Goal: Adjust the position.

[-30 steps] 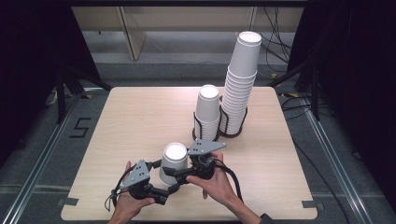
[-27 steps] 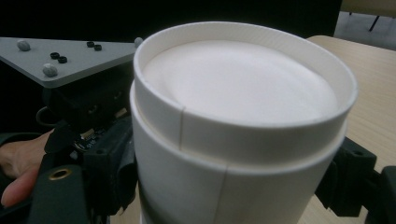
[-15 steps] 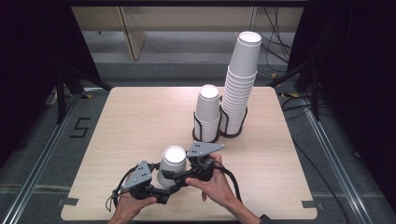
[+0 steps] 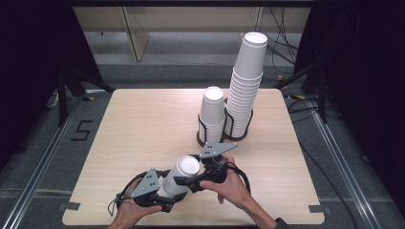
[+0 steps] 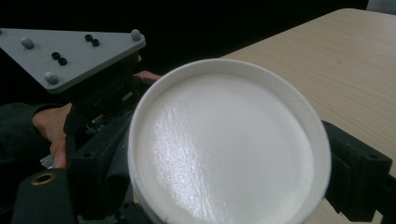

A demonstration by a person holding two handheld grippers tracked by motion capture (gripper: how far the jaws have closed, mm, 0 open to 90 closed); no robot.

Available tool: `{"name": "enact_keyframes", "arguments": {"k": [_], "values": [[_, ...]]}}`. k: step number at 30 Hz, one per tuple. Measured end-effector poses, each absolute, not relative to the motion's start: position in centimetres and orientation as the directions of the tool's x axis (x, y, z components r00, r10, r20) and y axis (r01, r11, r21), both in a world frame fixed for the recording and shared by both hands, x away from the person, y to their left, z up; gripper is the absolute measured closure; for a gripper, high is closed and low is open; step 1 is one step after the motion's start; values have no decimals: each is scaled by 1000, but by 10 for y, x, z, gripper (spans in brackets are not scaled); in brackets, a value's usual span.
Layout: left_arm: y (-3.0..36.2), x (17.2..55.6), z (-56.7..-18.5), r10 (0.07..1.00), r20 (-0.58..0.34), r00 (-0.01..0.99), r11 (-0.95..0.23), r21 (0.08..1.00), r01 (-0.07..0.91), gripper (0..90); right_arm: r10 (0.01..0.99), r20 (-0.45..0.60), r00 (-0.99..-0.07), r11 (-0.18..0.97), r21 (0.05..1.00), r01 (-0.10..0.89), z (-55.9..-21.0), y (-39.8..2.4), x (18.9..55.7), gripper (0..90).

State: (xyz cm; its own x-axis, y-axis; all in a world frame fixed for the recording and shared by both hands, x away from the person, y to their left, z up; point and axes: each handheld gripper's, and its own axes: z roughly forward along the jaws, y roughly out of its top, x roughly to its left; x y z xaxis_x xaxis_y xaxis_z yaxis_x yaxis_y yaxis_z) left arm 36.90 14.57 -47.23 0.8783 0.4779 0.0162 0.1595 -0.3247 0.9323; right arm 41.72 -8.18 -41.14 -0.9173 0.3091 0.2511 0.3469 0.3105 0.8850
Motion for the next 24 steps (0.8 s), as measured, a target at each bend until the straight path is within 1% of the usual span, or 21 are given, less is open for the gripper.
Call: {"name": "enact_keyframes", "arguments": {"k": [1, 2, 4, 5, 7, 9, 11, 15, 16, 17, 18, 19, 22, 23, 24], "values": [[146, 369, -471, 472, 27, 881, -355, 921, 162, 192, 312, 281, -908, 308, 874, 377, -411, -84, 415, 155], [145, 370, -472, 467, 31, 884, -357, 921, 156, 194, 311, 258, -915, 319, 878, 356, -410, -88, 417, 155], [145, 369, -472, 457, 37, 889, -387, 908, 161, 196, 308, 269, -913, 336, 867, 369, -409, -93, 417, 156], [145, 369, -472, 452, 40, 891, -397, 903, 161, 197, 291, 265, -919, 337, 871, 358, -409, -95, 418, 155], [144, 369, -472, 442, 43, 896, -412, 897, 160, 198, 291, 246, -925, 357, 869, 343, -408, -100, 418, 156], [144, 369, -471, 440, 54, 896, -433, 887, 159, 198, 298, 242, -924, 377, 859, 347, -406, -103, 418, 157], [141, 368, -472, 424, 52, 904, -455, 875, 163, 199, 272, 243, -931, 398, 853, 339, -405, -106, 418, 158], [139, 366, -472, 408, 70, 910, -492, 857, 155, 199, 262, 238, -935, 425, 841, 333, -404, -110, 418, 158], [137, 364, -472, 402, 70, 913, -507, 847, 158, 199, 249, 205, -946, 456, 838, 302, -402, -111, 417, 159], [137, 364, -472, 402, 70, 913, -507, 847, 158, 199, 249, 205, -946, 456, 838, 302, -402, -111, 417, 159], [137, 364, -472, 390, 83, 917, -530, 835, 150, 199, 240, 214, -947, 479, 822, 307, -401, -111, 415, 159], [136, 363, -472, 382, 81, 921, -539, 829, 151, 199, 229, 199, -953, 494, 820, 290, -400, -111, 415, 159], [135, 362, -472, 382, 82, 920, -547, 823, 154, 199, 217, 195, -956, 521, 806, 283, -400, -110, 413, 159], [134, 362, -472, 372, 99, 923, -569, 810, 143, 199, 202, 185, -962, 550, 791, 268, -401, -108, 412, 159], [134, 362, -472, 372, 99, 923, -569, 810, 143, 199, 202, 185, -962, 550, 791, 268, -401, -108, 412, 159]]}}
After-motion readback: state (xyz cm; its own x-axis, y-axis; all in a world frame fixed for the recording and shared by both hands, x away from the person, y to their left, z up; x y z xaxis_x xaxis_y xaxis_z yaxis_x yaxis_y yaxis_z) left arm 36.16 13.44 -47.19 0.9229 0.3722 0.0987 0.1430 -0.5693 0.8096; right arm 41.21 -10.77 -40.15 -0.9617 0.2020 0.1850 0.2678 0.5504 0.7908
